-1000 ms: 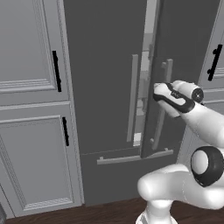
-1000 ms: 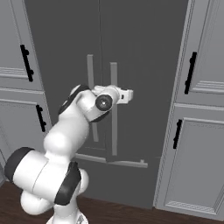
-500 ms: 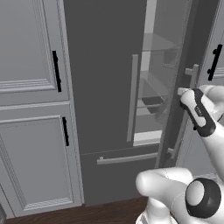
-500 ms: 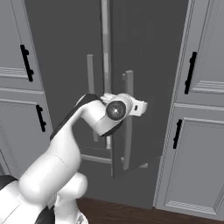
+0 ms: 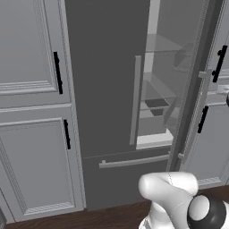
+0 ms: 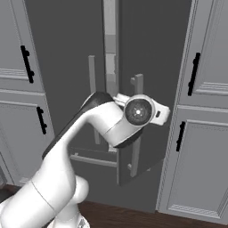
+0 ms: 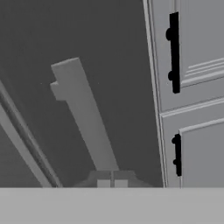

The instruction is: Grab a lemon wedge from the fridge and one ice cube from the ice bowl, and put them in the glass of lemonade.

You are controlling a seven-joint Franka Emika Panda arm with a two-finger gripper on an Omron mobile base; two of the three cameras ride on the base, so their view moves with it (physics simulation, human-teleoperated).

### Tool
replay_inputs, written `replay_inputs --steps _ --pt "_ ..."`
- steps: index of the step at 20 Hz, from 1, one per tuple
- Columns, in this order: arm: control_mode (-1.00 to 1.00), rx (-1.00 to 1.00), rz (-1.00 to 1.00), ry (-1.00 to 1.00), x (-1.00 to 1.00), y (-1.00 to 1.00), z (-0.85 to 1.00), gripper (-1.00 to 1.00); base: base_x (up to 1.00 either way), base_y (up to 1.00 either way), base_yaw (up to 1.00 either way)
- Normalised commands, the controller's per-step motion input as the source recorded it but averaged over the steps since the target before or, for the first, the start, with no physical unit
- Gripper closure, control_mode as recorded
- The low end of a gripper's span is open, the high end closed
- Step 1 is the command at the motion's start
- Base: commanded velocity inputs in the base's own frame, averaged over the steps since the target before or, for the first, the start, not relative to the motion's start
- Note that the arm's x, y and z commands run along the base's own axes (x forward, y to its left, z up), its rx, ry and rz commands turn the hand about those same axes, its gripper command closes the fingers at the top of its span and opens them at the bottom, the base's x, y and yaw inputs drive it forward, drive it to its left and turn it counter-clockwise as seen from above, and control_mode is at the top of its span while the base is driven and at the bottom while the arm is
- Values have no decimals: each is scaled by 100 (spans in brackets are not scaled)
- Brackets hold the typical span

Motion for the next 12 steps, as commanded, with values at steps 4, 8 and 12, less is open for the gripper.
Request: replay_inputs --steps 4,8,12 --pt "-100 -30 5 0 -56 84 26 100 0 0 0" --pt "-100 -53 4 0 -1 100 3 100 0 0 0" --pt "-100 -48 0 5 28 100 0 100 0 0 0"
